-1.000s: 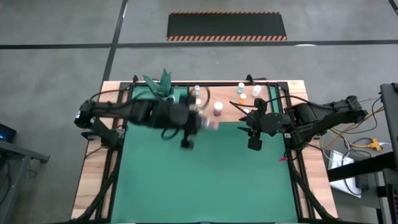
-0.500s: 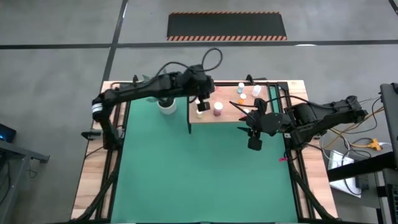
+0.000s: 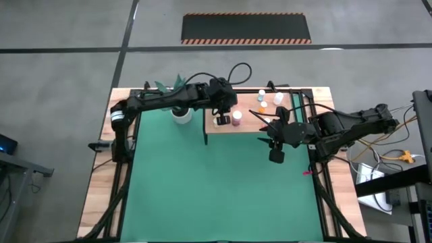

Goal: Pick and place medicine bottles onto shelf by color
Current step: Put the light pink pill bottle on the shelf

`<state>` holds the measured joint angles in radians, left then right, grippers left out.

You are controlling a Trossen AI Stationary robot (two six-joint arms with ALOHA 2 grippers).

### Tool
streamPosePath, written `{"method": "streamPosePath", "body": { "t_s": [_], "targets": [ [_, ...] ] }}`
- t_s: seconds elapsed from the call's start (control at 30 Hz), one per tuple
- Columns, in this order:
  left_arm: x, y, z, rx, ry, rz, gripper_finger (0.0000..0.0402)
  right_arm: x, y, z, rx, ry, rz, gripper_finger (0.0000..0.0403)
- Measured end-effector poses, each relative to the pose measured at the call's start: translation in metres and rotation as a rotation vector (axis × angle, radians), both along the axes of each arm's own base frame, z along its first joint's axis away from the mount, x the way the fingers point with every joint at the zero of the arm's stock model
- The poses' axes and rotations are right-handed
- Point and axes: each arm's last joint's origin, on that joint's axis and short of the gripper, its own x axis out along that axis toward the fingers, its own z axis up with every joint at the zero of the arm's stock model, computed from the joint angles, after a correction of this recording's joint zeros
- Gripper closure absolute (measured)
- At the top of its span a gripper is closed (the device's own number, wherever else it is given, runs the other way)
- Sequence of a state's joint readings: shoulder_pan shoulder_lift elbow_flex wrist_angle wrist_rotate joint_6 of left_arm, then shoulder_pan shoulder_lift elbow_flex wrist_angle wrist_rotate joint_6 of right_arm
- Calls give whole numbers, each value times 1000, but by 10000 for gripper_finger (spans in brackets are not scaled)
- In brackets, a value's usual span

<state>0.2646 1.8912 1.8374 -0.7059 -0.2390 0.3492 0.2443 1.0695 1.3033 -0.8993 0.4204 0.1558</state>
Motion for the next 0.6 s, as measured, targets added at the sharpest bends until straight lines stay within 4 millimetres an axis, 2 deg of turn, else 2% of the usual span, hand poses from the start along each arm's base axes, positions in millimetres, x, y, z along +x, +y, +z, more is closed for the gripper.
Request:
{"method": "streamPosePath", "body": {
  "t_s": [0.47,0.6],
  "targets": [
    [0,0,-3,-12,6,-8,316,0,0,0,0,0,0,261],
    [-1,-1,-3,-23,13,-13,300,0,0,0,0,0,0,257]
  ]
}}
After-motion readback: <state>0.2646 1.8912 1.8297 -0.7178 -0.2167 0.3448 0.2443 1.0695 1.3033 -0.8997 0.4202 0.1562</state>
